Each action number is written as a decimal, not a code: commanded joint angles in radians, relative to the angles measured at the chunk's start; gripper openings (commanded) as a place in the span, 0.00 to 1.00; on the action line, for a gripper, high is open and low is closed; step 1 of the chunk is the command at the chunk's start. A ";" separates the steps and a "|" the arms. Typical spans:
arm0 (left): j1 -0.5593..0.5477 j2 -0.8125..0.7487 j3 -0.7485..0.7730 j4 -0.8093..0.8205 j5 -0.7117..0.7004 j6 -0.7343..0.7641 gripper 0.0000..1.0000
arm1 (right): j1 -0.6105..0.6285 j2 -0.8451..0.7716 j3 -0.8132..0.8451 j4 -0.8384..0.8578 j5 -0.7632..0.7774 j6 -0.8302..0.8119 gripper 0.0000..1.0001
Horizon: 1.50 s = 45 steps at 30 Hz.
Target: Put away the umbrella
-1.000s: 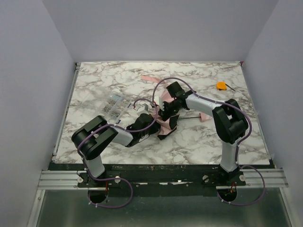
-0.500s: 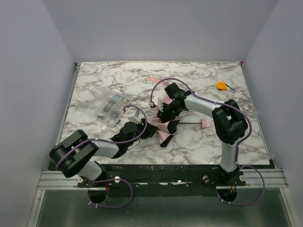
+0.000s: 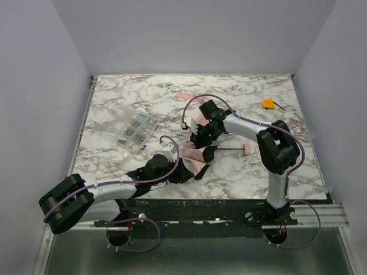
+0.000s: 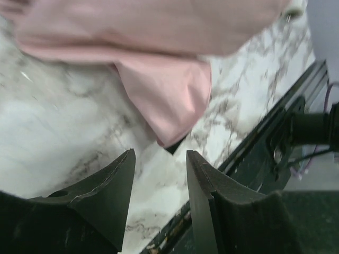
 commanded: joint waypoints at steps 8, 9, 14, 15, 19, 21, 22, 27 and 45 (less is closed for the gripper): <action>-0.094 0.203 0.158 -0.110 0.009 0.008 0.40 | 0.006 0.041 -0.027 -0.061 0.020 0.032 0.45; -0.094 0.233 0.179 -0.107 0.010 0.010 0.34 | 0.005 0.041 -0.027 -0.063 0.018 0.034 0.44; -0.102 0.434 0.298 0.039 0.115 0.003 0.00 | 0.005 0.042 -0.033 -0.066 0.005 0.038 0.44; -0.108 0.476 0.321 0.064 0.129 0.001 0.00 | 0.004 0.040 -0.036 -0.065 0.002 0.040 0.44; -0.143 0.556 0.420 0.107 0.144 0.010 0.00 | 0.005 0.043 -0.047 -0.065 -0.013 0.046 0.43; -0.152 0.562 0.448 0.111 0.152 0.021 0.08 | 0.005 0.048 -0.050 -0.063 -0.011 0.049 0.43; -0.156 0.556 0.449 0.113 0.152 0.029 0.18 | 0.005 0.050 -0.051 -0.063 -0.009 0.049 0.43; -0.159 0.481 0.372 0.268 0.277 0.079 0.38 | 0.004 0.060 -0.052 -0.061 -0.008 0.050 0.43; 0.007 -0.224 0.174 -0.361 0.310 0.435 0.74 | 0.005 -0.003 -0.137 -0.059 -0.074 -0.068 0.42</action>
